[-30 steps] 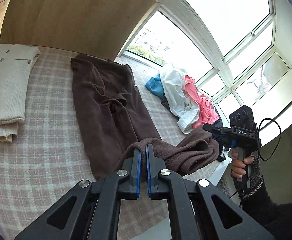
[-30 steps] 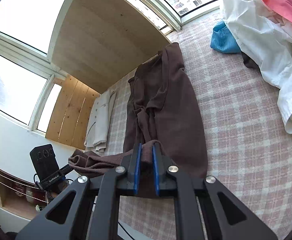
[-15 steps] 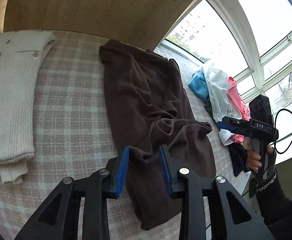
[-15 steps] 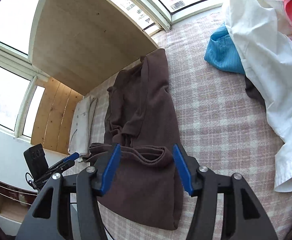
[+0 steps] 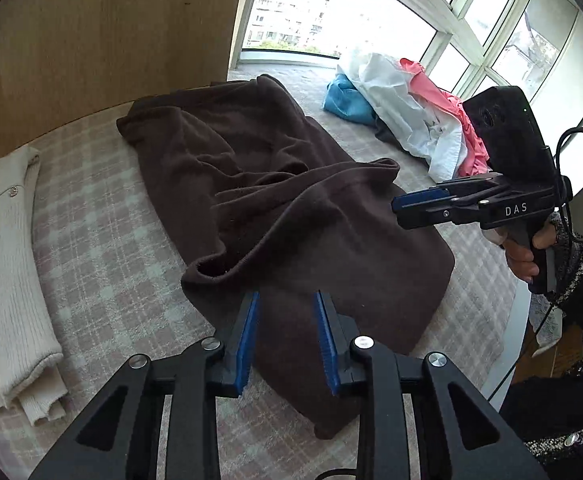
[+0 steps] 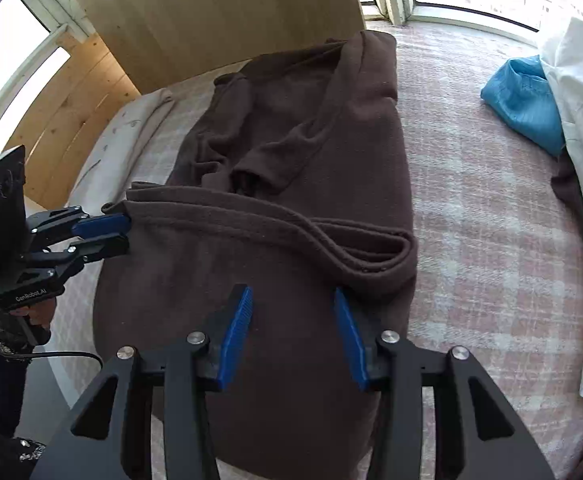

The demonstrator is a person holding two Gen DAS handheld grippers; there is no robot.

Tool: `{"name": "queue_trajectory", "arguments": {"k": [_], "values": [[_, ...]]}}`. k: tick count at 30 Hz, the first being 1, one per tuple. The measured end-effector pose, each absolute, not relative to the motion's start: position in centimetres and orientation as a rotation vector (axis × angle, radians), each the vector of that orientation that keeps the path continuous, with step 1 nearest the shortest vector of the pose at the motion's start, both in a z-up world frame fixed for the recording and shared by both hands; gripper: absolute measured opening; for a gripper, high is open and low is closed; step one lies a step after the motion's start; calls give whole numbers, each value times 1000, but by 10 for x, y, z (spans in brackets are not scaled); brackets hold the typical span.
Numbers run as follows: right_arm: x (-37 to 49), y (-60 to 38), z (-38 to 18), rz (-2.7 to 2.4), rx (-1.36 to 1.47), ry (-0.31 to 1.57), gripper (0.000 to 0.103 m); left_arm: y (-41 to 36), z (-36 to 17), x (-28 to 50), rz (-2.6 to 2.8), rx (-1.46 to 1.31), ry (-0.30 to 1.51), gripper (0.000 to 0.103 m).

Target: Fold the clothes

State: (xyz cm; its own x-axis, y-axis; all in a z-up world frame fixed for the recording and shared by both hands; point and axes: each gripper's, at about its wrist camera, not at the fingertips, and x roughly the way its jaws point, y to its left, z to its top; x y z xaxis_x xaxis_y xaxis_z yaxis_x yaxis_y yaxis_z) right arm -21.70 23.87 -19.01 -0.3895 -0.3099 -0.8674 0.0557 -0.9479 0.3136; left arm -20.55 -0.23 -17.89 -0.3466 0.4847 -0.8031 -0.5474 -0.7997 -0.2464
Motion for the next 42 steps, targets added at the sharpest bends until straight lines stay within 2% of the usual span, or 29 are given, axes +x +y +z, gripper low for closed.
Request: {"name": "queue_trajectory", "arguments": {"k": [1, 3, 6, 7, 9, 12, 14, 16, 17, 18, 23, 25, 28, 32, 35, 38, 42], "values": [[-222, 247, -192, -2449, 1626, -353, 9, 2, -186, -217, 2174, -1261, 97, 25], [-220, 258, -180, -2464, 1604, -370, 10, -3, -187, -236, 2200, -1274, 50, 23], [-206, 256, -153, -2538, 1501, -226, 19, -17, -177, -256, 2228, -1281, -46, 23], [-203, 253, -149, -2518, 1463, -224, 20, -19, -170, -249, 2223, -1255, -27, 23], [-200, 245, -146, -2490, 1399, -212, 30, -19, -162, -235, 2209, -1215, 7, 24], [-210, 225, -165, -2474, 1388, -148, 41, 0, -183, -225, 2164, -1231, 20, 29], [-221, 214, -192, -2423, 1496, -94, 42, 13, -197, -218, 2133, -1241, 29, 30], [-217, 208, -194, -2458, 1425, -31, 42, 25, -211, -211, 2102, -1251, 38, 32], [-217, 206, -194, -2448, 1436, 4, 42, 32, -218, -207, 2087, -1256, 43, 28], [-218, 206, -192, -2428, 1459, 14, 42, 35, -223, -205, 2072, -1258, 40, 31], [-198, 249, -167, -2461, 1421, -176, 45, 23, -210, -197, 2077, -1297, 32, 31], [-192, 271, -156, -2495, 1400, -249, 46, 15, -200, -189, 2091, -1291, 22, 39], [-207, 297, -135, -2553, 1368, -279, 46, -3, -183, -188, 2100, -1270, -41, 40], [-247, 308, -110, -2587, 1297, -289, 49, -22, -162, -228, 2169, -1269, -74, 41], [-288, 305, -99, -2604, 1234, -242, 62, -31, -154, -274, 2216, -1260, -87, 42], [-336, 301, -109, -2604, 1256, -218, 62, -34, -153, -324, 2263, -1266, -74, 47], [-399, 302, -144, -2563, 1359, -225, 62, -28, -174, -388, 2269, -1334, -91, 47]]}}
